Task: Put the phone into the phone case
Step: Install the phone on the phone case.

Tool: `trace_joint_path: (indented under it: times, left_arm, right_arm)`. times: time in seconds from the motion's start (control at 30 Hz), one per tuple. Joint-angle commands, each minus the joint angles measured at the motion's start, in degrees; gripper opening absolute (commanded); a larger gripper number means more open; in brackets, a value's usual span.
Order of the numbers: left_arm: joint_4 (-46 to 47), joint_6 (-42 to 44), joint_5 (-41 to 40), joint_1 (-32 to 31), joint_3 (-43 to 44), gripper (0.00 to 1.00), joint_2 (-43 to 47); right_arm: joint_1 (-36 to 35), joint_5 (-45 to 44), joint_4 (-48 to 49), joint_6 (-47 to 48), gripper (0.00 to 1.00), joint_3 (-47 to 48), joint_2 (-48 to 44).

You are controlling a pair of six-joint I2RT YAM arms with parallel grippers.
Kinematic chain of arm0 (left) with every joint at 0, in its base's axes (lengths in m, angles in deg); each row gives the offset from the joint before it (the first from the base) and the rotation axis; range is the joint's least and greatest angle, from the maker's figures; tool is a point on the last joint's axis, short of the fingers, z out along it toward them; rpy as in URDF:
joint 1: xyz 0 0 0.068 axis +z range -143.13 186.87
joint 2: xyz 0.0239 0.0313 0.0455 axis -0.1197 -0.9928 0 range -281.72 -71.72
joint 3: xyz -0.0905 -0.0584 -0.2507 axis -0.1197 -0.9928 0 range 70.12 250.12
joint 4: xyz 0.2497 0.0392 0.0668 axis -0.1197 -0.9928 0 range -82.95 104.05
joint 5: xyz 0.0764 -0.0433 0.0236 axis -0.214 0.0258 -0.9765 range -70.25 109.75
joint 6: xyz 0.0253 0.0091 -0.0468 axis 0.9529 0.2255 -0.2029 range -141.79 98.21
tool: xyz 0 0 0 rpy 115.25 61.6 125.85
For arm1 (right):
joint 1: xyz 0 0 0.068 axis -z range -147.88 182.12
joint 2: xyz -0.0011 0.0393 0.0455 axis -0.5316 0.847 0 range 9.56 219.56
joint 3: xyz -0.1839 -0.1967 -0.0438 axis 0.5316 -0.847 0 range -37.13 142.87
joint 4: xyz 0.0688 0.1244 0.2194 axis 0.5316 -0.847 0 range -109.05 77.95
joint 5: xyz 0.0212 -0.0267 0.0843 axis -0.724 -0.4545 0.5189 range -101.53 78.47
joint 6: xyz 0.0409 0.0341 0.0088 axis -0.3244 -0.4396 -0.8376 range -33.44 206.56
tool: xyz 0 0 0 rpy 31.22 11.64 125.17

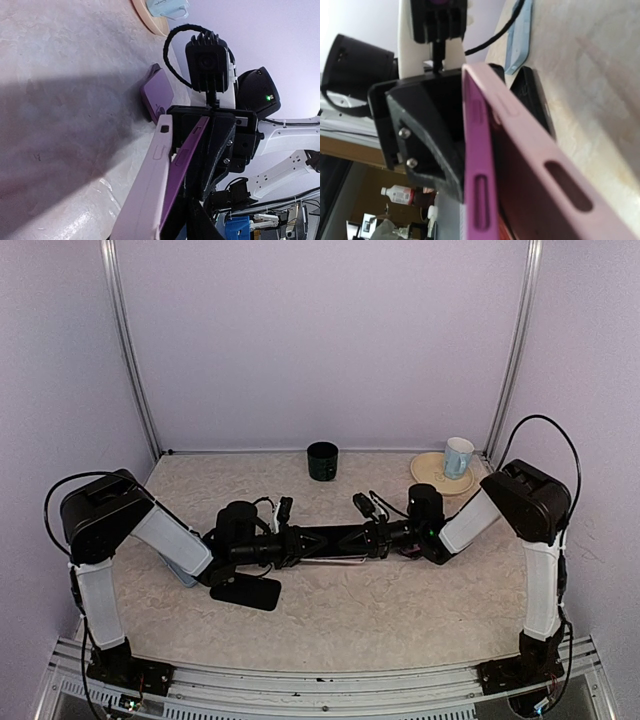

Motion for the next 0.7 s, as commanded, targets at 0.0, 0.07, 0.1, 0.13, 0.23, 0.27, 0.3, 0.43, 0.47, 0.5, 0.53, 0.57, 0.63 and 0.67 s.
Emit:
trace_joint_path:
  times: [0.0, 0.07, 0.1, 0.13, 0.23, 0.27, 0.3, 0.43, 0.47, 0.5, 0.53, 0.57, 0.63, 0.67]
  left_arm:
    - [6.1, 1.8, 3.2, -0.7, 0.6, 0.23, 0.1]
    - [6.7, 1.8, 3.6, -0.7, 0.7, 0.20, 0.1]
    - [7.0, 1.8, 3.8, -0.7, 0.7, 0.20, 0.1]
    - [7.3, 1.8, 4.0, -0.8, 0.6, 0.19, 0.1]
    - [8.0, 1.7, 4.4, -0.8, 0.6, 0.15, 0.2]
    - [8.2, 1.6, 4.4, -0.9, 0.6, 0.14, 0.1]
    - [8.4, 1.6, 4.5, -0.9, 0.6, 0.12, 0.1]
    - [8.9, 1.2, 4.6, -0.9, 0.5, 0.01, 0.1]
    - [9.1, 1.2, 4.6, -0.9, 0.5, 0.00, 0.1]
    - [9.1, 1.1, 4.6, -0.9, 0.4, 0.00, 0.1]
    - [9.2, 1.1, 4.6, -0.9, 0.4, 0.00, 0.1]
    - [9.4, 1.1, 4.6, -0.9, 0.3, 0.00, 0.1]
    - [9.8, 0.9, 4.7, -0.9, 0.2, 0.00, 0.1]
    - [10.0, 0.9, 4.7, -0.9, 0.1, 0.00, 0.1]
  right_arm:
    - [-0.4, 0.5, -1.6, 0.8, 0.00, -0.5, -1.7]
    - [-0.2, 0.7, -1.5, 0.7, 0.00, -0.6, -2.0]
    - [-0.2, 0.7, -1.6, 0.7, 0.00, -0.6, -2.1]
    - [-0.2, 0.7, -1.5, 0.7, 0.00, -0.6, -2.2]
    - [-0.2, 0.9, -1.7, 0.7, 0.00, -0.6, -2.7]
    - [-0.1, 1.0, -1.9, 0.8, 0.00, -0.4, -2.8]
    - [-0.1, 1.1, -2.0, 0.9, 0.00, -0.3, -3.0]
    - [-0.1, 1.2, -2.9, 1.4, 0.06, -0.2, -3.7]
    - [-0.1, 1.2, -3.3, 1.6, 0.09, -0.2, -3.8]
    - [-0.1, 1.2, -3.7, 1.8, 0.13, -0.2, -3.9]
    - [-0.1, 1.2, -4.0, 2.0, 0.15, -0.2, -4.0]
    - [-0.1, 1.4, -4.2, 2.1, 0.17, -0.2, -4.1]
    - [0.0, 1.7, -4.6, 2.2, 0.21, -0.2, -4.3]
    - [0.1, 1.9, -5.0, 2.3, 0.23, -0.2, -4.5]
